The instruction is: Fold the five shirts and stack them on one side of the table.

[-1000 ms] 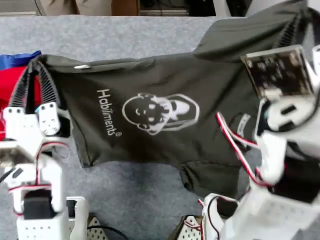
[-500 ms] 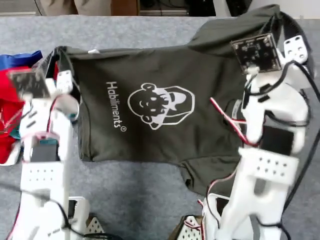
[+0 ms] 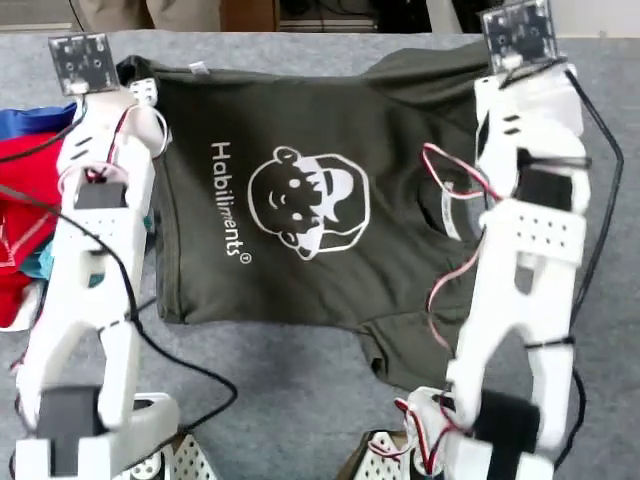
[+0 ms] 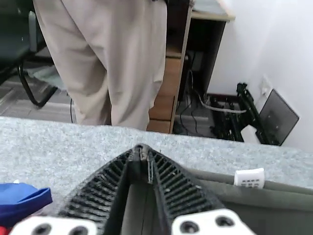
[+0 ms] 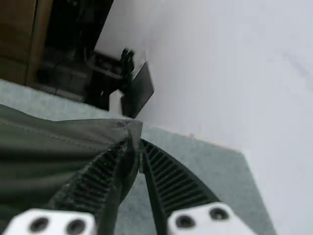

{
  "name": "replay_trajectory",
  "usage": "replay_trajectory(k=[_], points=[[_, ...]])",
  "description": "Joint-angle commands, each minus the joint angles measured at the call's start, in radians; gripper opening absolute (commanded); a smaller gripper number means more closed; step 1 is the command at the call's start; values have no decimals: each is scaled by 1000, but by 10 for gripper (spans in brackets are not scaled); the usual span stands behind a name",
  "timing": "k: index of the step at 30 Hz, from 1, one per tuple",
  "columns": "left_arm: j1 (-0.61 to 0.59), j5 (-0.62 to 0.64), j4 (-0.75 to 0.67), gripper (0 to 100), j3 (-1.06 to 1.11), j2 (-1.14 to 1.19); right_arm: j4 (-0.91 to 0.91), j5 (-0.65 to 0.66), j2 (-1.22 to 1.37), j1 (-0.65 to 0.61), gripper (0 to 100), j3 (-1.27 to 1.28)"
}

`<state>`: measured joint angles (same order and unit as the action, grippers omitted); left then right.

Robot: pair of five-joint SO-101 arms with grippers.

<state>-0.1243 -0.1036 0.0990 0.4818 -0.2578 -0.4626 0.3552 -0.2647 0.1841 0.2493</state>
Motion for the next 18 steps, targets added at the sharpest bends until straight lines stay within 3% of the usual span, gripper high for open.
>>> replay_trajectory(k=[1, 4, 12, 18], points=[[-20, 2, -17, 19, -103, 68, -97, -8, 74, -16, 5, -142], [-20, 0, 54, 19, -130, 116, -195, -8, 128, -19, 5, -220], [-12, 0, 453, 19, -242, 124, -474, 2, 153, -24, 5, -346], [-12, 0, 687, 19, -281, 124, -539, 2, 150, -24, 5, -344]])
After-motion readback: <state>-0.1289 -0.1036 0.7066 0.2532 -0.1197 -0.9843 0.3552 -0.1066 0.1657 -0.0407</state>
